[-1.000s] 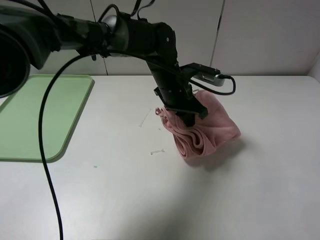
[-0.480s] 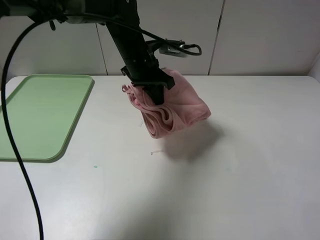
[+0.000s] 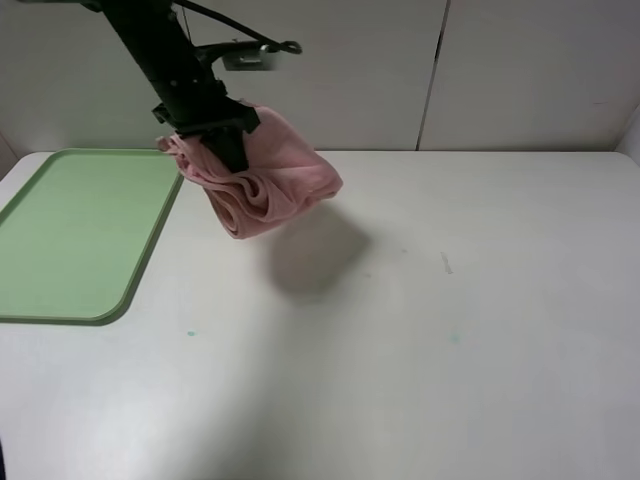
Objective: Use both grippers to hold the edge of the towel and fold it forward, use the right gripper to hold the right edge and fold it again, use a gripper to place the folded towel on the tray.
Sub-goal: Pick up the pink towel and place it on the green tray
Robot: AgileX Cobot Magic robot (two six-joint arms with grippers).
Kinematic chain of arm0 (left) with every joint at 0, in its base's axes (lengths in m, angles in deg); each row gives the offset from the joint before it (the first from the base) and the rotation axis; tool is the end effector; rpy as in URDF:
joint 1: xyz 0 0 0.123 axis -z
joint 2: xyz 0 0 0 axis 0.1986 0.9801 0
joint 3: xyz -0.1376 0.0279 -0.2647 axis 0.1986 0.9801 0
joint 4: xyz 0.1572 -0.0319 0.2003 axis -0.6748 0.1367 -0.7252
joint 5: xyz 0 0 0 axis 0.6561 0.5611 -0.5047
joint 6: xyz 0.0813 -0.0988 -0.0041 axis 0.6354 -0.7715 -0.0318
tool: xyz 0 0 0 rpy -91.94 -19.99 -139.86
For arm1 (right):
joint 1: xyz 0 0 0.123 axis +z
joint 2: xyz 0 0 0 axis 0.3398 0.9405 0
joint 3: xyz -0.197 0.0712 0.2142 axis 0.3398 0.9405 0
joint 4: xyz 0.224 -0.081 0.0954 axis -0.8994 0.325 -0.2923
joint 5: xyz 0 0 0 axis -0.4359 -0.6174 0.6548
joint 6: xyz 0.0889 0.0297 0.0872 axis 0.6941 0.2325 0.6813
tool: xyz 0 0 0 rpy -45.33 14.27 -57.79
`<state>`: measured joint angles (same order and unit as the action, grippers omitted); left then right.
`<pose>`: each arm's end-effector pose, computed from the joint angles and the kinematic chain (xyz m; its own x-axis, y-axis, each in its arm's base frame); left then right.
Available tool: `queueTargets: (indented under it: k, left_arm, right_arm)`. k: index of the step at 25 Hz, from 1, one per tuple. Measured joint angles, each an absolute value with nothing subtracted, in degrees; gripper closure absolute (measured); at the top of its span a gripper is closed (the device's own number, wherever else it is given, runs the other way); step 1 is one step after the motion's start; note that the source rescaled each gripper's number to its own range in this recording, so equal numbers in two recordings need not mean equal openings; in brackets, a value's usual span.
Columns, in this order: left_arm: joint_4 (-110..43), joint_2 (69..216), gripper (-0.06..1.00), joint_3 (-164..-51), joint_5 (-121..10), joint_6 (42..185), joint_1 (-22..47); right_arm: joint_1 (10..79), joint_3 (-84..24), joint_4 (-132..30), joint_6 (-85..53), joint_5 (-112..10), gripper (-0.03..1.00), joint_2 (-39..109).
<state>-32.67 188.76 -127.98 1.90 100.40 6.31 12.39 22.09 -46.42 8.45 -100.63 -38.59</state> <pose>0.4344 -0.1687 0.2005 -0.8094 0.5008 -0.3068 0.5593 0.8166 -0.1427 0.0200 0.0035 0.2638 -0.4213 0.1120 -0.9000 0.1110 0.9913 0.0714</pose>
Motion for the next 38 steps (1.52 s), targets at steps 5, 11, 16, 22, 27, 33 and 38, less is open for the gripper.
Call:
queueTargets:
  k: [5, 11, 16, 22, 27, 33, 38]
  left_arm:
    - [-32.7, 185.9, 0.69, -124.1, 1.9, 101.5, -1.0]
    - [-32.7, 183.5, 0.69, -118.6, -0.2, 102.7, -8.0]
    - [-32.6, 182.5, 0.69, -113.6, -2.8, 103.5, -13.9]
    - [-32.6, 182.5, 0.69, -107.4, -9.6, 103.8, -20.4]
    - [-32.6, 182.5, 0.69, -102.9, -14.2, 104.9, -23.7]
    - [-34.5, 182.5, 0.69, -102.1, -16.8, 105.6, -25.0]
    - [-36.8, 182.5, 0.69, -102.1, -17.9, 105.6, -26.0]
  right_arm:
    - [12.4, 22.1, -46.4, 8.4, -100.6, -0.03, -38.6]
    - [12.4, 22.1, -46.4, 8.4, -100.6, -0.03, -38.6]
    - [12.4, 22.1, -46.4, 8.4, -100.6, -0.03, -38.6]
    - [12.4, 22.1, -46.4, 8.4, -100.6, -0.03, -38.6]
    - [12.4, 22.1, -46.4, 8.4, -100.6, -0.03, -38.6]
    - [12.4, 22.1, -46.6, 8.4, -100.6, -0.03, -38.6]
    - [12.4, 22.1, -46.6, 8.4, -100.6, -0.03, -38.6]
